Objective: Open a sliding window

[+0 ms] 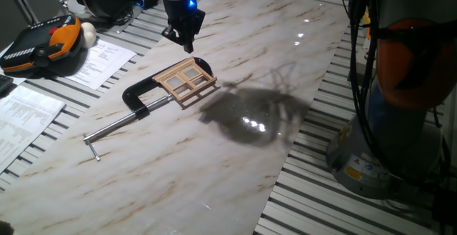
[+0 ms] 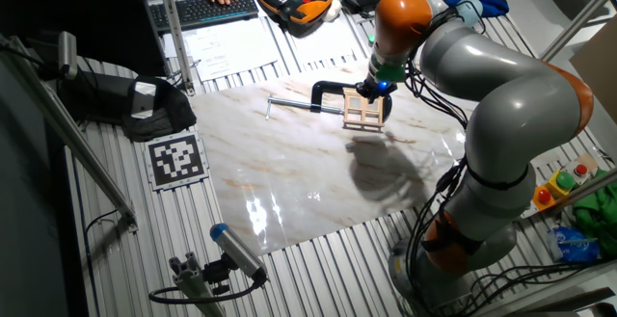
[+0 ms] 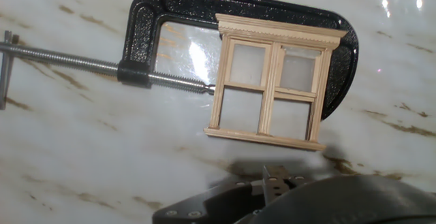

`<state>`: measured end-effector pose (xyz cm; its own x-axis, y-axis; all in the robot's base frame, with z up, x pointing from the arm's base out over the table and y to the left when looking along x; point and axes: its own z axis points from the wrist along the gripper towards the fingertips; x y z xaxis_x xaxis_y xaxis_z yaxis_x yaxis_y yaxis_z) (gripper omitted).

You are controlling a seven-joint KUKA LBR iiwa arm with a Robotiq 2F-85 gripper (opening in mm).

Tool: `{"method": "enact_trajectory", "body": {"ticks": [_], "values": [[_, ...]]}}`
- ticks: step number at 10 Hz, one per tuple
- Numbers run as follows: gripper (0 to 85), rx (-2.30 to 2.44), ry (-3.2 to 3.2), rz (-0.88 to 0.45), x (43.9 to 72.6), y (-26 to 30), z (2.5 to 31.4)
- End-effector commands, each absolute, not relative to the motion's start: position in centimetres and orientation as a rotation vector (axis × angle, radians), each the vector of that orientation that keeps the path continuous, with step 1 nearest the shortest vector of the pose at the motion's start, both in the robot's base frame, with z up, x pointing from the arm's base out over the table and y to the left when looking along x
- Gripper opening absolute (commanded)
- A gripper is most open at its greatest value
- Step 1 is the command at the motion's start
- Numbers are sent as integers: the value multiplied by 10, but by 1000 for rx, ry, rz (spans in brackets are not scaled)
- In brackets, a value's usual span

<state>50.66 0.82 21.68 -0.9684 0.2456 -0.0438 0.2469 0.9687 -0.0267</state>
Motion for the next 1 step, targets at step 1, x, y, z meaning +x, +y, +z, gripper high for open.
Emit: {"method": "enact_trajectory", "body": {"ticks": [1], "values": [[0, 382, 3076, -52, 506, 8, 217]]}}
